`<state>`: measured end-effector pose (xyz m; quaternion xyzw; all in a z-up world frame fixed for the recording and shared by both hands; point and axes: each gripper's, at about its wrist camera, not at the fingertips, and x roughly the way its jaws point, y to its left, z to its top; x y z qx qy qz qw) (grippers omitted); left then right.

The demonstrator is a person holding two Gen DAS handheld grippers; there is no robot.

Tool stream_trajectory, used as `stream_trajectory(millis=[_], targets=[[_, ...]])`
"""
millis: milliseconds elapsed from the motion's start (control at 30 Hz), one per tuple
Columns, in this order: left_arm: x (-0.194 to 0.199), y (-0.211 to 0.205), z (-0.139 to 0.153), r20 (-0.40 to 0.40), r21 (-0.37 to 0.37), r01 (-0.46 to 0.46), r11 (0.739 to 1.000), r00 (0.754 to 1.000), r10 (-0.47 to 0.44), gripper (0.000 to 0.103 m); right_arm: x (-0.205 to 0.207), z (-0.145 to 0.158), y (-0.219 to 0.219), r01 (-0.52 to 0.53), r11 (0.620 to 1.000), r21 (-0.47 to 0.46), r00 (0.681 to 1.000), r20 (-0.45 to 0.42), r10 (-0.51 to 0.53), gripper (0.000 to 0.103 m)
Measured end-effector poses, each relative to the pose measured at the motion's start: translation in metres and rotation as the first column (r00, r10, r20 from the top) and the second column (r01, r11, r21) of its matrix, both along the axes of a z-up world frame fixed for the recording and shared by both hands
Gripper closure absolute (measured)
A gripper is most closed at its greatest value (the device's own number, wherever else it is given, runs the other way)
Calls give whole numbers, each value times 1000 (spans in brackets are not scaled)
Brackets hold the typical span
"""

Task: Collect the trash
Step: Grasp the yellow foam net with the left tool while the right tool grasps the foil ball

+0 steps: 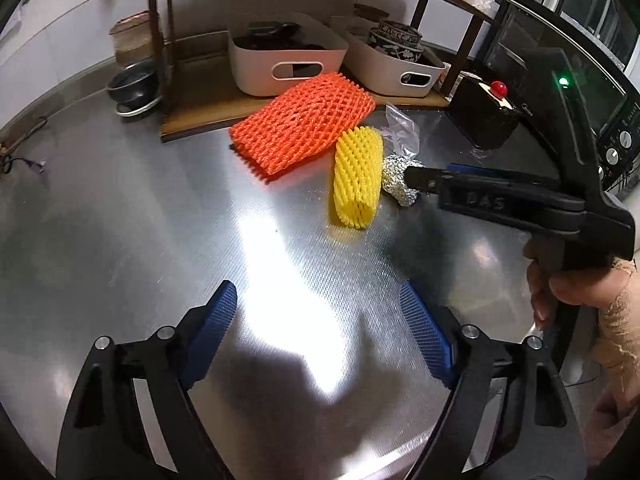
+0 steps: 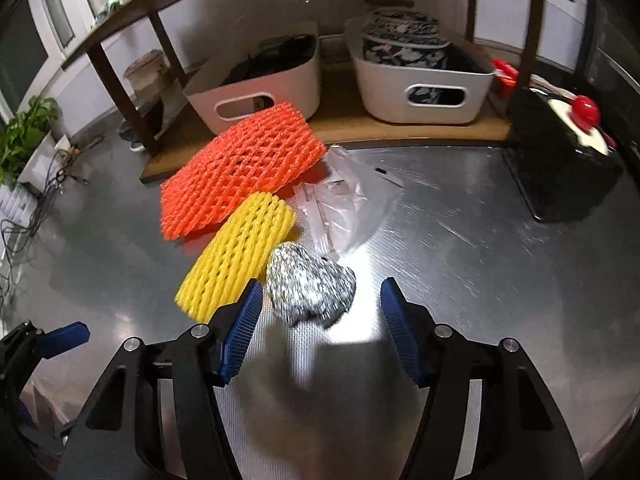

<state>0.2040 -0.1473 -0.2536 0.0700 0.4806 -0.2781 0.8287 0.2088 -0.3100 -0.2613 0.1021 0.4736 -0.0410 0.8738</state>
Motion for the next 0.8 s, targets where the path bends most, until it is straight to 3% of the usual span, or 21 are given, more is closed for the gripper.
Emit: stream_trajectory(millis=[100,133,433,500,567,633,700,733,767,800], targets=[[9,-6,-2,-7,-6,6,1000,1000,-6,25,10,-9,2,-15,1000,4,1000,-20,15,49],[11,-9,-2,-8,-7,8,1000,1000,-8,25,10,-10,2,-20,1000,8,1000,-21,20,57],[32,-42,-10,-7,-24,57,998,998,-57,25,-12,-2,-18,-12,996,83,1000,-1,12,60],[36,-48,-13,-8,-27,63,998,998,-63,30,-19,1,-28,10,996,90,1000,4,-10,60],[41,-54,-17,-16,-30,68,997,997,-69,45,-24,3,-36,25,995,92,1000,4,-25,60],[48,-60,-22,-23,-28,70,997,997,-71,53,-29,4,-41,32,996,85,999,1,-32,60],[52,-63,-26,-34,-30,67,997,997,-68,55,-33,3,-44,35,996,82,999,-2,-35,60],[54,-65,-28,-38,-30,68,997,997,-69,63,-36,3,-44,35,996,82,999,-3,-35,60],[55,-67,-30,-43,-32,72,997,996,-73,80,-38,3,-44,35,996,80,999,-3,-35,60],[54,-68,-30,-45,-39,78,996,996,-80,85,-38,3,-43,35,996,79,999,-2,-35,60]])
